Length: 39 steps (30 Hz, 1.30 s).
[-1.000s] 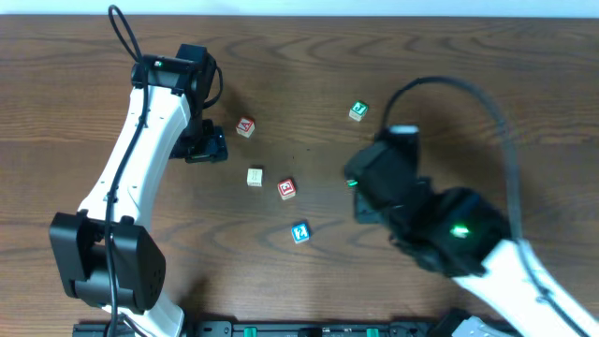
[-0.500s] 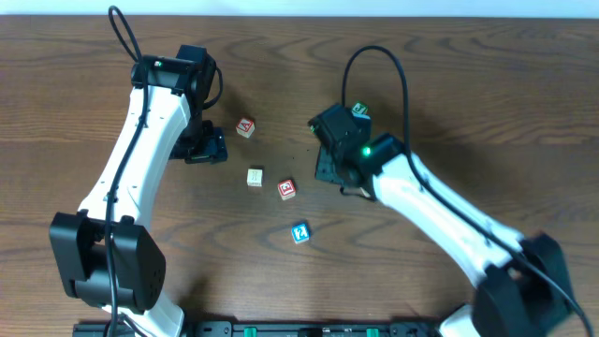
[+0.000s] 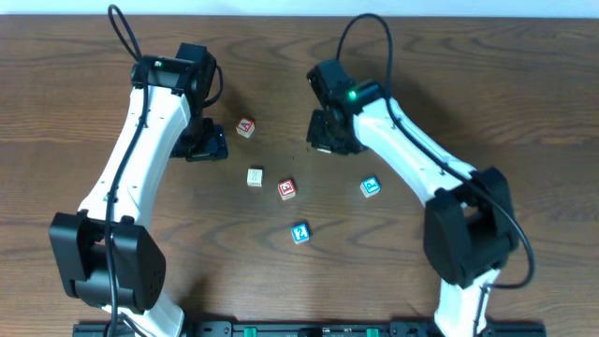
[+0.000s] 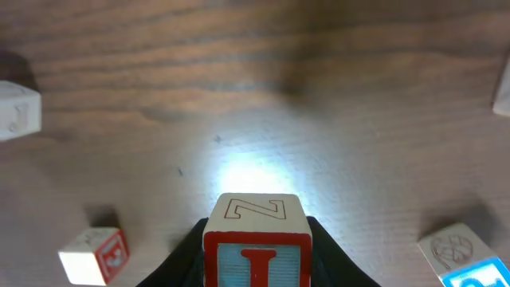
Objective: Spell out Ai2
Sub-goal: 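Lift the red I block and swing the right arm toward center, then lower the red I block onto the table near center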
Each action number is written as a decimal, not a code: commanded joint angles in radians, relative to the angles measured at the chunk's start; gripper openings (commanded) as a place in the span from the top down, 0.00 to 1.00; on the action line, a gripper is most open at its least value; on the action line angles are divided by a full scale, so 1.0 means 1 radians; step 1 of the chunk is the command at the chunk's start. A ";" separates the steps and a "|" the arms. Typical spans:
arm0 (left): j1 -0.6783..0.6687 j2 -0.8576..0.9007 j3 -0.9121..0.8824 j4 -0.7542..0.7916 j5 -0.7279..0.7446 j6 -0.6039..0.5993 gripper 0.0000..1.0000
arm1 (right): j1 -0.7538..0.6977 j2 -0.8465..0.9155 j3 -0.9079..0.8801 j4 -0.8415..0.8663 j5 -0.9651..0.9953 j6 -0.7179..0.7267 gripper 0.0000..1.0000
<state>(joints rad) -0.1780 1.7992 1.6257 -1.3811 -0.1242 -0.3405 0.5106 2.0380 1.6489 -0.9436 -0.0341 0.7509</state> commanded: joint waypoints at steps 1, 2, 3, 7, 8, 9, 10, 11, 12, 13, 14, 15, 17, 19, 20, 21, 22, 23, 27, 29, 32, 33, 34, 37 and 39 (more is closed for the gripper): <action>0.001 0.012 0.008 0.002 -0.014 -0.007 0.05 | 0.008 0.045 0.068 -0.020 -0.006 -0.035 0.74; 0.001 0.012 0.008 0.005 -0.014 -0.005 0.05 | 0.013 0.054 0.074 -0.022 0.003 -0.035 0.74; 0.001 0.012 0.008 0.008 -0.015 -0.004 0.05 | 0.019 0.057 0.076 -0.020 0.019 -0.034 0.73; 0.001 0.012 0.008 0.024 -0.014 -0.004 0.05 | 0.045 0.074 0.076 -0.011 0.070 -0.034 0.73; 0.001 0.012 0.008 0.027 -0.014 -0.004 0.05 | 0.052 0.079 0.076 -0.009 0.084 -0.034 0.72; 0.001 0.012 0.008 0.029 -0.015 -0.004 0.05 | 0.057 0.084 0.076 -0.006 0.092 -0.034 0.72; 0.001 0.012 0.008 0.032 -0.015 -0.004 0.04 | 0.062 0.089 0.076 0.000 0.094 -0.034 0.72; 0.001 0.012 0.008 0.034 -0.015 -0.004 0.04 | 0.068 0.094 0.076 0.007 0.096 -0.034 0.73; 0.001 0.012 0.008 0.036 -0.015 -0.003 0.05 | 0.072 0.101 0.076 0.019 0.100 -0.035 0.72; 0.001 0.012 0.008 0.039 -0.016 -0.003 0.04 | 0.076 0.102 0.076 0.028 0.106 -0.035 0.73; 0.001 0.012 0.008 0.040 -0.018 -0.003 0.05 | 0.080 0.106 0.076 0.037 0.116 -0.038 0.72; 0.001 0.012 0.008 0.041 -0.018 -0.003 0.05 | 0.085 0.108 0.076 0.049 0.123 -0.051 0.72; 0.001 0.012 0.008 0.044 -0.018 0.004 0.05 | 0.095 0.114 0.076 0.064 0.158 -0.060 0.72; 0.001 0.012 0.008 0.045 -0.023 0.004 0.05 | 0.102 0.121 0.076 0.075 0.183 -0.061 0.71; 0.001 0.012 0.008 0.047 -0.026 0.004 0.05 | 0.103 0.123 0.076 0.078 0.192 -0.061 0.71; 0.001 0.012 0.008 0.047 -0.030 0.004 0.05 | 0.105 0.127 0.076 0.080 0.196 -0.061 0.71; 0.001 0.012 0.008 0.048 -0.037 0.004 0.05 | 0.105 0.135 0.076 0.084 0.201 -0.061 0.71; 0.001 0.012 0.008 0.047 -0.040 0.004 0.04 | 0.104 0.137 0.076 0.085 0.203 -0.061 0.71; 0.001 0.012 0.008 0.047 -0.041 0.004 0.04 | 0.104 0.158 0.075 0.094 0.199 -0.066 0.71; 0.001 0.012 0.008 0.047 -0.040 0.004 0.04 | 0.105 0.167 0.075 0.098 0.199 -0.069 0.71; 0.001 0.012 0.008 0.047 -0.041 0.004 0.05 | 0.106 0.175 0.075 0.109 0.200 -0.077 0.70; 0.001 0.012 0.008 0.047 -0.041 0.004 0.05 | 0.106 0.175 0.075 0.112 0.200 -0.079 0.70; 0.001 0.012 0.008 0.047 -0.041 0.004 0.05 | 0.106 0.177 0.075 0.115 0.202 -0.080 0.70; 0.001 0.012 0.008 0.047 -0.041 0.004 0.05 | 0.106 0.180 0.075 0.122 0.204 -0.087 0.70; 0.001 0.012 0.008 0.047 -0.041 0.004 0.04 | 0.106 0.187 0.075 0.126 0.207 -0.087 0.71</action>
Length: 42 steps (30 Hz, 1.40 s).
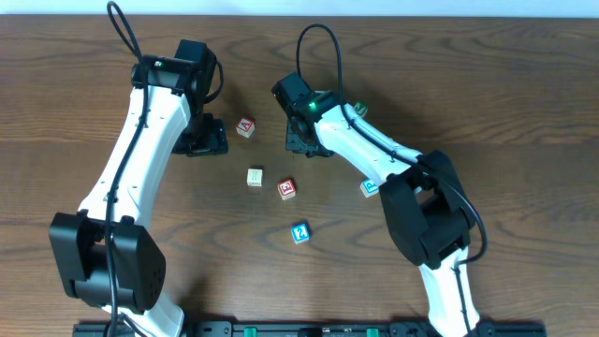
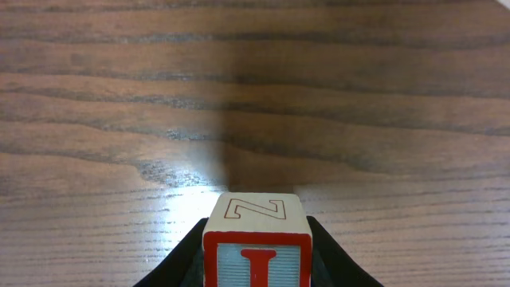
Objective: Spell out Ai2
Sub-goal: 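Lower the red I block onto the table near center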
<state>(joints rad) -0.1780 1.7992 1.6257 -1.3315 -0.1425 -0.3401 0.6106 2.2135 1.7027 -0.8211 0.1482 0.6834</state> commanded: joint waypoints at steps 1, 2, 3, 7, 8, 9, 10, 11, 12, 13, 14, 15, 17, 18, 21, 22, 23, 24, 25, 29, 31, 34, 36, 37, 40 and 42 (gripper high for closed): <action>0.001 0.012 0.008 -0.003 -0.023 0.004 0.05 | 0.006 0.015 0.021 0.003 0.024 -0.019 0.70; 0.001 0.012 0.008 -0.003 -0.023 0.004 0.05 | 0.006 0.019 0.021 0.003 0.024 -0.019 0.71; 0.001 0.012 0.008 -0.003 -0.023 0.004 0.05 | 0.006 0.023 0.021 0.003 0.024 -0.019 0.71; 0.001 0.012 0.008 -0.003 -0.023 0.003 0.05 | 0.006 0.027 0.021 0.006 0.024 -0.019 0.70; 0.001 0.012 0.008 -0.003 -0.023 0.003 0.05 | 0.006 0.028 0.021 0.007 0.024 -0.019 0.70; 0.001 0.012 0.008 -0.003 -0.023 0.003 0.05 | 0.007 0.028 0.021 0.006 0.019 -0.019 0.70; 0.001 0.012 0.008 -0.003 -0.023 0.003 0.05 | 0.008 0.028 0.021 0.006 0.019 -0.019 0.70; 0.001 0.012 0.008 -0.003 -0.023 0.003 0.05 | 0.008 0.028 0.021 0.006 0.019 -0.019 0.70; 0.001 0.012 0.008 -0.003 -0.023 0.003 0.05 | 0.009 0.030 0.020 0.006 0.020 -0.018 0.70; 0.001 0.012 0.008 -0.003 -0.023 0.003 0.05 | 0.010 0.030 0.019 0.006 0.020 -0.019 0.70; 0.001 0.012 0.008 -0.003 -0.023 0.003 0.05 | 0.010 0.031 0.016 0.006 0.020 -0.018 0.70; 0.001 0.012 0.008 -0.003 -0.023 0.003 0.05 | 0.010 0.031 0.016 0.006 0.020 -0.019 0.70; 0.001 0.012 0.008 -0.003 -0.023 0.003 0.05 | 0.010 0.031 0.016 0.006 0.020 -0.019 0.70; 0.001 0.012 0.008 -0.003 -0.023 0.003 0.05 | 0.010 0.031 0.016 0.006 0.020 -0.019 0.70; 0.001 0.012 0.008 -0.003 -0.023 0.003 0.05 | 0.011 0.032 0.015 0.006 0.020 -0.019 0.70; 0.001 0.012 0.008 -0.003 -0.023 0.003 0.05 | 0.011 0.035 0.015 0.008 0.020 -0.019 0.70; 0.001 0.012 0.008 -0.003 -0.023 0.003 0.05 | 0.012 0.039 0.015 0.010 0.020 -0.019 0.70; 0.001 0.012 0.008 -0.003 -0.023 0.003 0.04 | 0.012 0.045 0.015 0.013 0.020 -0.019 0.70; 0.001 0.012 0.008 -0.003 -0.023 0.003 0.05 | 0.012 0.051 0.015 0.015 0.020 -0.019 0.70; 0.001 0.012 0.008 -0.003 -0.023 0.003 0.04 | 0.011 0.056 0.015 0.024 0.021 -0.019 0.66; 0.001 0.012 0.008 -0.003 -0.023 0.003 0.05 | 0.011 0.056 0.015 0.025 0.020 -0.019 0.62; 0.001 0.012 0.008 -0.003 -0.023 0.003 0.04 | 0.011 0.056 0.015 0.026 0.021 -0.019 0.58; 0.001 0.012 0.008 -0.003 -0.023 0.003 0.05 | 0.011 0.056 0.015 0.026 0.021 -0.019 0.52; 0.001 0.012 0.008 -0.003 -0.023 0.003 0.05 | 0.011 0.056 0.015 0.029 0.023 -0.019 0.52; 0.001 0.012 0.008 -0.003 -0.025 0.003 0.04 | 0.010 0.050 0.024 0.039 0.028 -0.038 0.50; 0.001 0.012 0.008 -0.002 -0.026 0.003 0.05 | 0.008 0.039 0.039 0.024 0.029 -0.038 0.49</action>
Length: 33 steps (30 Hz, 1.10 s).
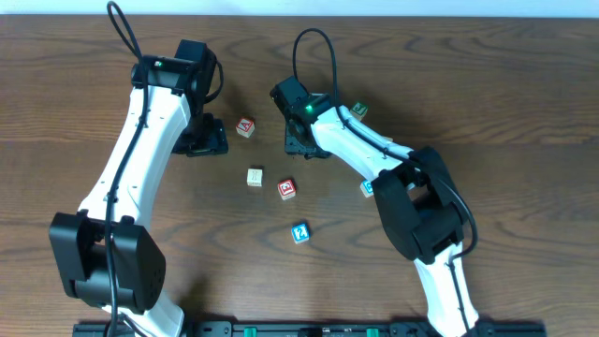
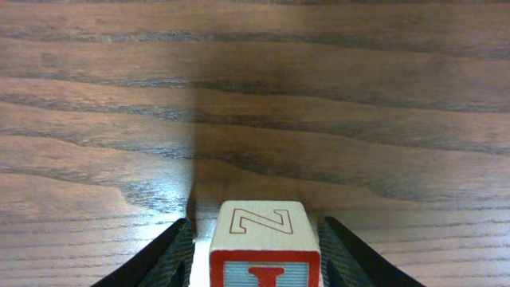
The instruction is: Spell out Ai2
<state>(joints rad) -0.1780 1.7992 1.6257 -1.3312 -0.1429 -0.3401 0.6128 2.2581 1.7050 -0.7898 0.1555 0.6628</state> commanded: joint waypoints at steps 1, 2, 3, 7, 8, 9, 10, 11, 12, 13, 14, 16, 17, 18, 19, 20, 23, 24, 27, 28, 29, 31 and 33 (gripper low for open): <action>0.001 0.012 0.008 -0.003 -0.025 0.003 0.05 | 0.006 -0.010 0.045 -0.013 0.024 -0.018 0.48; 0.001 0.012 0.008 -0.003 -0.025 0.003 0.05 | 0.006 -0.022 0.059 -0.021 0.033 -0.019 0.48; 0.001 0.012 0.008 -0.003 -0.025 0.003 0.05 | 0.006 -0.030 0.071 -0.026 0.047 -0.026 0.47; 0.001 0.012 0.007 0.002 -0.026 0.003 0.05 | 0.005 -0.074 0.136 -0.078 0.135 -0.051 0.41; 0.001 0.012 0.006 0.011 -0.026 0.004 0.05 | 0.006 -0.088 0.156 -0.094 0.156 -0.062 0.40; 0.001 0.012 0.003 0.029 -0.026 0.005 0.04 | 0.006 -0.104 0.175 -0.112 0.174 -0.071 0.40; 0.001 0.012 0.000 0.045 -0.025 0.005 0.05 | 0.005 -0.117 0.192 -0.130 0.192 -0.077 0.40; 0.001 0.012 -0.003 0.056 -0.025 0.008 0.05 | 0.005 -0.133 0.211 -0.152 0.218 -0.077 0.37; 0.001 0.012 -0.005 0.064 -0.025 0.008 0.05 | 0.004 -0.153 0.231 -0.180 0.247 -0.077 0.35; 0.001 0.012 -0.006 0.068 -0.024 0.007 0.05 | 0.001 -0.171 0.246 -0.204 0.270 -0.077 0.33; 0.001 0.012 -0.007 0.070 -0.019 -0.005 0.05 | -0.005 -0.192 0.264 -0.234 0.293 -0.076 0.28; 0.001 0.012 -0.007 0.072 -0.004 -0.079 0.05 | -0.023 -0.233 0.294 -0.294 0.312 -0.071 0.17; 0.001 0.012 -0.007 0.072 0.006 -0.150 0.05 | -0.036 -0.258 0.305 -0.330 0.312 -0.059 0.11; 0.000 0.012 -0.007 0.071 0.013 -0.215 0.05 | -0.051 -0.282 0.311 -0.364 0.312 -0.038 0.06; -0.002 0.012 -0.007 0.071 0.025 -0.295 0.05 | -0.067 -0.307 0.312 -0.398 0.311 -0.020 0.04; -0.006 0.012 -0.007 0.074 0.039 -0.356 0.04 | -0.085 -0.332 0.312 -0.437 0.311 -0.002 0.01; -0.026 0.012 -0.008 0.092 0.048 -0.529 0.05 | -0.126 -0.389 0.312 -0.534 0.306 0.003 0.01; -0.035 0.012 -0.008 0.102 0.049 -0.571 0.05 | -0.133 -0.399 0.312 -0.555 0.305 0.003 0.01; -0.074 0.012 -0.016 0.164 0.087 -0.688 0.05 | -0.153 -0.428 0.312 -0.623 0.304 0.003 0.01; -0.088 0.012 -0.021 0.192 0.106 -0.713 0.05 | -0.158 -0.434 0.312 -0.637 0.304 0.008 0.01; -0.104 0.012 -0.029 0.229 0.124 -0.746 0.05 | -0.162 -0.438 0.312 -0.649 0.305 0.014 0.01; -0.134 0.012 -0.050 0.297 0.129 -0.819 0.04 | -0.167 -0.444 0.312 -0.667 0.305 0.014 0.01; -0.161 0.012 -0.077 0.341 0.090 -0.916 0.04 | -0.172 -0.449 0.312 -0.689 0.304 0.021 0.01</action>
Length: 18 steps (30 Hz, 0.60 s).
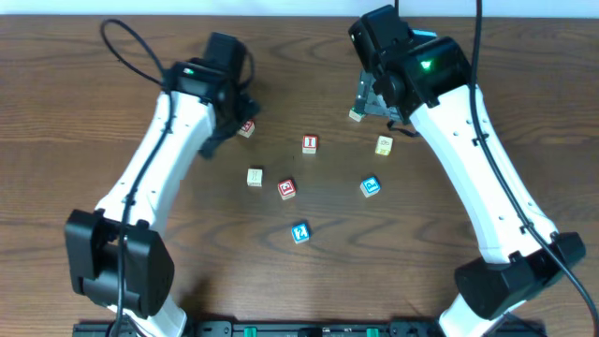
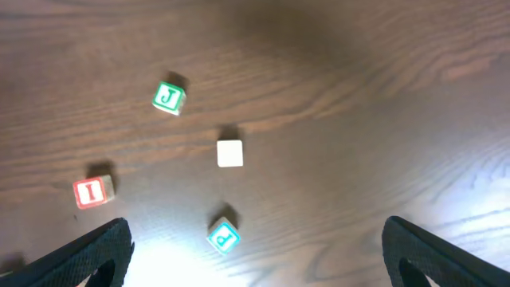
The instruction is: Spell out Ai2
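Note:
The red A block (image 1: pixel 245 128) lies at the back left of the group. To its right, with a gap between them, the red I block (image 1: pixel 310 143) (image 2: pixel 92 191) stands alone on the wood. A blue block with a 2 (image 1: pixel 299 232) sits nearer the front. My right gripper (image 1: pixel 372 97) (image 2: pixel 256 259) hangs high over the back right, open wide and holding nothing. My left gripper (image 1: pixel 227 126) is right beside the A block, on its left. The overhead view does not show how its jaws stand.
A green J block (image 1: pixel 357 114) (image 2: pixel 168 98) and a cream block (image 1: pixel 384 144) (image 2: pixel 229 153) lie under the right arm. A blue block (image 1: pixel 371 185) (image 2: pixel 223 237), a red block (image 1: pixel 286 188) and a cream block (image 1: pixel 255 176) sit mid-table.
My right gripper was low and open around the I block. It is now high at the back right, and the block stands alone. My left arm has shifted right, up to the A block.
My right gripper was shut on the I block above mid-table. It then held the block low over bare wood right of the A block, and later stood open with the block resting on the table. Now it is high and away, and the I block remains there.

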Each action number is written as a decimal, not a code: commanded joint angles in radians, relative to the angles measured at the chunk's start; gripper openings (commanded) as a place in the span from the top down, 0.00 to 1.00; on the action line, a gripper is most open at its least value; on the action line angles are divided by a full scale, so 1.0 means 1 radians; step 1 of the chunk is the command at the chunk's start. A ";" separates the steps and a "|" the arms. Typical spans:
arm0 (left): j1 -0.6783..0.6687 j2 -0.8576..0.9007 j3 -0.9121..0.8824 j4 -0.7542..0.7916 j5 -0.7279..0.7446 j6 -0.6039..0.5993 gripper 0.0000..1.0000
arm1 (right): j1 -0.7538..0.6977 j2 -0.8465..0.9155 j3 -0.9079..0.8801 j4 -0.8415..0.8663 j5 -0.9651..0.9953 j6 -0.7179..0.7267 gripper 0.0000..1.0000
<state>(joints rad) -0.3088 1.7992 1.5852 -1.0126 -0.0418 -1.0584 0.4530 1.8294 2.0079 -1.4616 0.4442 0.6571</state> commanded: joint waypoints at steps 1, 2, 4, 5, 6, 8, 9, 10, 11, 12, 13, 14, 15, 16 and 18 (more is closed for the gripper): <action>-0.039 0.012 -0.050 0.035 -0.032 -0.237 0.05 | -0.016 -0.025 0.009 -0.024 0.016 0.027 0.01; -0.046 0.012 -0.067 0.048 -0.050 -0.276 0.05 | -0.019 -0.026 0.009 -0.034 0.016 0.030 0.01; -0.050 0.012 -0.103 0.089 -0.055 -0.316 0.04 | -0.027 -0.036 0.009 -0.051 0.016 0.031 0.01; -0.050 0.012 -0.126 0.120 -0.054 -0.331 0.02 | -0.031 -0.043 0.009 -0.057 0.016 0.031 0.01; -0.049 0.012 -0.152 0.155 -0.054 -0.353 0.01 | -0.037 -0.051 0.009 -0.062 0.016 0.030 0.01; -0.047 0.013 -0.199 0.220 -0.066 -0.383 0.00 | -0.050 -0.069 0.009 -0.072 0.016 0.030 0.01; -0.045 0.014 -0.220 0.257 -0.073 -0.384 0.05 | -0.056 -0.080 0.009 -0.076 0.015 0.030 0.01; -0.043 0.019 -0.243 0.302 -0.075 -0.382 0.05 | -0.064 -0.094 0.009 -0.077 0.015 0.030 0.01; -0.041 0.027 -0.254 0.325 -0.074 -0.382 0.06 | -0.069 -0.107 0.009 -0.080 0.016 0.029 0.01; -0.038 0.039 -0.259 0.344 -0.073 -0.382 0.06 | -0.072 -0.120 0.009 -0.080 0.015 0.024 0.01; -0.037 0.058 -0.259 0.362 -0.073 -0.381 0.05 | -0.075 -0.134 0.009 -0.081 0.016 0.016 0.01; -0.036 0.078 -0.259 0.383 -0.069 -0.378 0.05 | -0.077 -0.148 0.009 -0.083 0.016 0.006 0.01; -0.036 0.099 -0.259 0.404 -0.066 -0.378 0.06 | -0.078 -0.162 0.009 -0.085 0.016 -0.003 0.01; -0.035 0.118 -0.259 0.422 -0.061 -0.378 0.06 | -0.079 -0.173 0.009 -0.088 0.016 -0.010 0.01; -0.035 0.159 -0.258 0.463 -0.056 -0.374 0.06 | -0.080 -0.195 0.009 -0.100 0.016 -0.020 0.01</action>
<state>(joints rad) -0.3492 1.9053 1.3346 -0.5694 -0.0856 -1.4178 0.3805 1.6691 2.0075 -1.5524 0.4438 0.6617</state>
